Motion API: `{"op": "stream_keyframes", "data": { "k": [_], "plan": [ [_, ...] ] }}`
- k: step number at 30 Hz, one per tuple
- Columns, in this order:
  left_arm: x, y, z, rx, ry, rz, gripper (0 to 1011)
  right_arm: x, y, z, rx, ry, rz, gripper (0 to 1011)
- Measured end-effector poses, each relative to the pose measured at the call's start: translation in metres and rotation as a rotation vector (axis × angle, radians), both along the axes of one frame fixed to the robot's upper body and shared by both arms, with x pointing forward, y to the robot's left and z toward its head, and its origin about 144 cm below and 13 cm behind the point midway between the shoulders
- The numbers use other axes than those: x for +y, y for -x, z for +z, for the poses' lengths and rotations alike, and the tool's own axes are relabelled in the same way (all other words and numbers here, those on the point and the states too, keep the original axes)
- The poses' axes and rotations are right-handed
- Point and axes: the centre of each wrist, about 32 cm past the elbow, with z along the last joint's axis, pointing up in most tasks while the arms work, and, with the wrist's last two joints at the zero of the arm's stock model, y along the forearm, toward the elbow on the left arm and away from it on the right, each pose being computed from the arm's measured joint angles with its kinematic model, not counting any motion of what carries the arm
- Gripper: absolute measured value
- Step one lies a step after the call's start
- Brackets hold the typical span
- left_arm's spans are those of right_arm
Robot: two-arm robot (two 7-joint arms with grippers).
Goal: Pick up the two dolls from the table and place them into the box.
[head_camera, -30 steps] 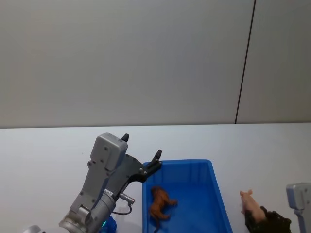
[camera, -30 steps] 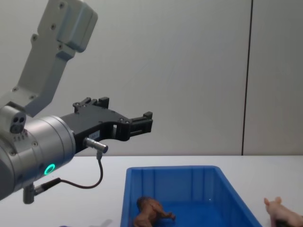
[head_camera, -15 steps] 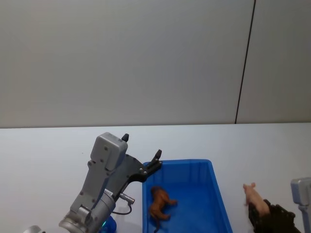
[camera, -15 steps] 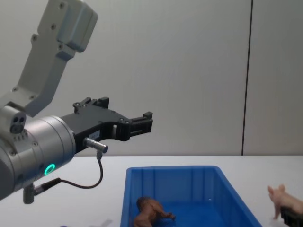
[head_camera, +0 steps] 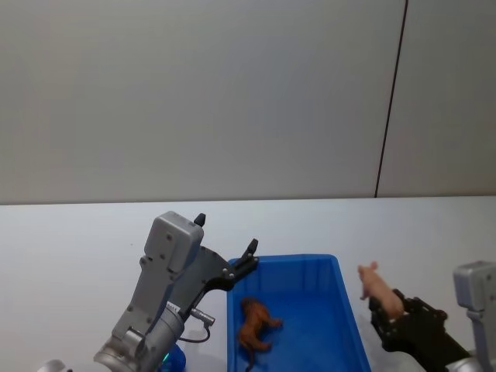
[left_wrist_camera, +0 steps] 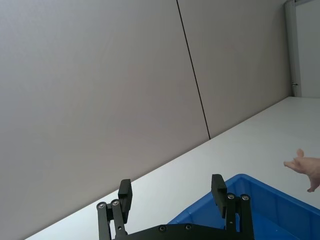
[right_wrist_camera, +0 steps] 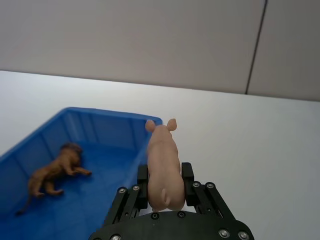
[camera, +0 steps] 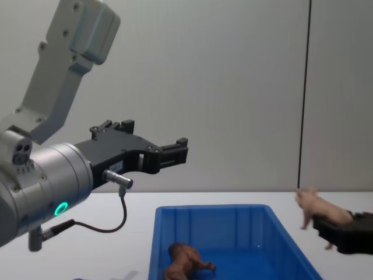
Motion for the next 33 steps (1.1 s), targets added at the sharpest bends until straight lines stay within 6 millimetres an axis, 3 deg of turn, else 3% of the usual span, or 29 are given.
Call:
{"op": "stream_keyframes", "data": {
  "k": [11,24,33],
  "plan": [
    [0.0,0.0,0.0,0.0,0.0,0.0,1002,0.013,-0.013,0.011,-0.056,-0.045,0.159,383],
    [0.0,0.0,0.0,0.0,0.0,0.0,1002,0.032,-0.032,0.015,-0.071,-0.078,0.284,813],
    [0.0,0.0,0.0,0.0,0.0,0.0,1002,0.033,-0.035,0.015,-0.071,-0.077,0.258,1001]
  ]
}}
